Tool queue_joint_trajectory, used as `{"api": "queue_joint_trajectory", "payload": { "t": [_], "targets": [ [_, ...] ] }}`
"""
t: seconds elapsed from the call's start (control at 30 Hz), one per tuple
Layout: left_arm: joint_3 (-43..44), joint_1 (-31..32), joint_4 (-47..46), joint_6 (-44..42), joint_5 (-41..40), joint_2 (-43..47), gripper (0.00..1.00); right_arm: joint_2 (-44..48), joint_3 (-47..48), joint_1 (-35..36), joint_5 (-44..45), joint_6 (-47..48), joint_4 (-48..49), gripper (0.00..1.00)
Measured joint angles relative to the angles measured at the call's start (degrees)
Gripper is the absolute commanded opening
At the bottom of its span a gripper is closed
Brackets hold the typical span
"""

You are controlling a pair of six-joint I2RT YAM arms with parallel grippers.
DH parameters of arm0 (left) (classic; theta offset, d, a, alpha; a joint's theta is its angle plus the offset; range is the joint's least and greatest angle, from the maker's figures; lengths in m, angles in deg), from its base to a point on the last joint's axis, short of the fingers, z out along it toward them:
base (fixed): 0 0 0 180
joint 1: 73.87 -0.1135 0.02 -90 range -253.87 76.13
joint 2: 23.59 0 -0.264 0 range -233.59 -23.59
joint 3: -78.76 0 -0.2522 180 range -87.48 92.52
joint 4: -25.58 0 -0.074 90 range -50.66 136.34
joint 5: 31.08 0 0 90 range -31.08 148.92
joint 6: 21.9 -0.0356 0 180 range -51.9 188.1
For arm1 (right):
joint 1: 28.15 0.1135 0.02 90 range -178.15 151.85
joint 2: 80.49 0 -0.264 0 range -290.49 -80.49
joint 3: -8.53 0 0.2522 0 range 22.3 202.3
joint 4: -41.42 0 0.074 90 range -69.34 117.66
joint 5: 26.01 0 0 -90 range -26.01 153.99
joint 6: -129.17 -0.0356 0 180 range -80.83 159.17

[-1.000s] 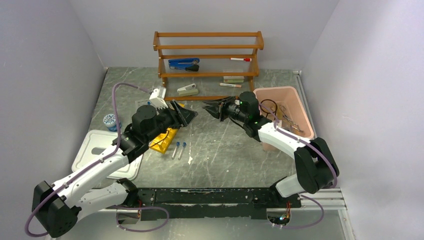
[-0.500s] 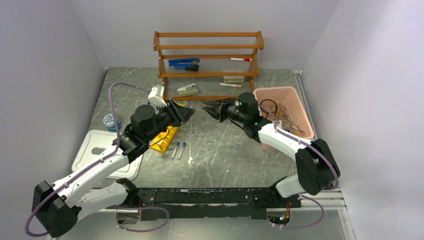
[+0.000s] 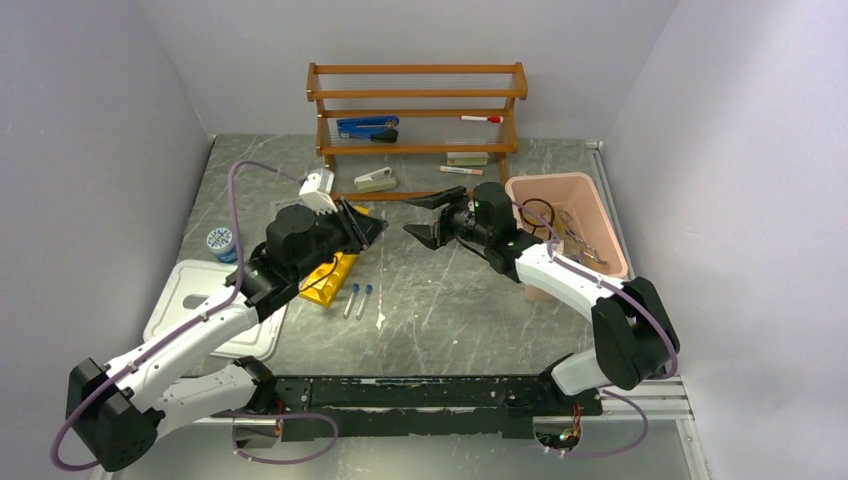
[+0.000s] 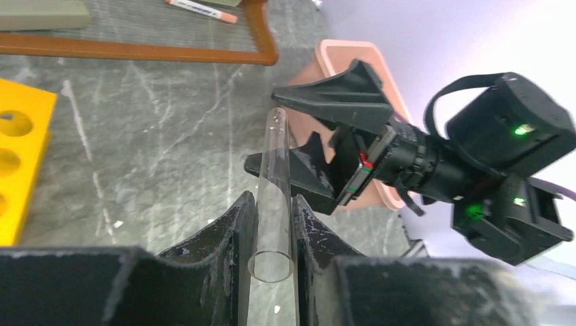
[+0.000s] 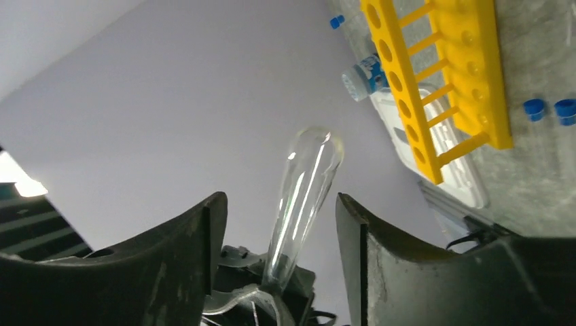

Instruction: Organize the chemistry lab equipment

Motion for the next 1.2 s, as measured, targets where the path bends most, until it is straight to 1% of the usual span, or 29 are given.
{"api": "queue_joint_trajectory", "payload": {
  "t": [0.13, 0.27, 0.37, 0.43, 0.7, 0.9, 1.07, 1.2],
  "targets": [
    [5.92, 0.0, 8.76, -4.24, -2.91, -2.34, 0.05, 0.02, 2.62, 0.07, 1.05, 6.99, -5.99, 0.68],
    [16.17, 0.0, 20.9, -10.51, -7.72, -6.38, 0.05, 0.96, 3.23, -0.22, 3.67, 15.32, -14.14, 0.68],
    [21.73, -0.31, 28.39, -14.88, -10.16, -8.92, 0.05, 2.6, 3.23, -0.37, 6.84, 21.27, -20.28, 0.67],
    [27.17, -0.63, 35.95, -18.12, -11.58, -12.24, 0.05, 4.0, 3.23, -0.42, 9.18, 25.4, -23.89, 0.66],
    [41.92, -1.66, 55.41, -25.24, -14.51, -23.54, 0.05, 5.09, 3.23, -0.39, 15.02, 36.44, -31.82, 0.63],
    [50.23, -3.91, 61.33, -28.52, -15.87, -30.53, 0.05, 2.82, 3.23, -0.33, 15.82, 40.89, -33.18, 0.62],
    [55.93, -5.84, 63.06, -30.62, -15.85, -36.79, 0.05, -0.15, 3.26, -0.28, 15.98, 43.98, -33.33, 0.62],
    [58.51, -6.67, 63.45, -31.74, -15.23, -40.15, 0.05, -2.64, 3.5, -0.28, 16.33, 46.45, -34.14, 0.62]
  ]
}}
